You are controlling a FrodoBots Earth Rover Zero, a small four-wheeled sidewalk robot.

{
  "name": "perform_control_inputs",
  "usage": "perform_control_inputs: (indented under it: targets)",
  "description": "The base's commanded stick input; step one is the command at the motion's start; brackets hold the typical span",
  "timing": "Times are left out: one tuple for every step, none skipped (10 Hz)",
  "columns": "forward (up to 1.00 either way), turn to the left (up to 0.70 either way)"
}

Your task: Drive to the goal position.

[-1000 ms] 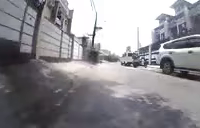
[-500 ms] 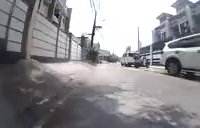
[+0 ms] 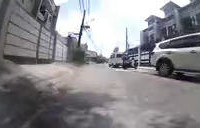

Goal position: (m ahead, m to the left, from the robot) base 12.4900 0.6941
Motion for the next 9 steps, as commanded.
perform_control_inputs:
  targets:
    - [1.0, -0.01]
    - [1.0, -0.02]
    - [1.0, -0.02]
    - [1.0, -0.01]
    - [1.0, -0.02]
    - [1.0, -0.02]
    - [1.0, -0.01]
    - [1.0, -0.01]
    - [1.0, -0.02]
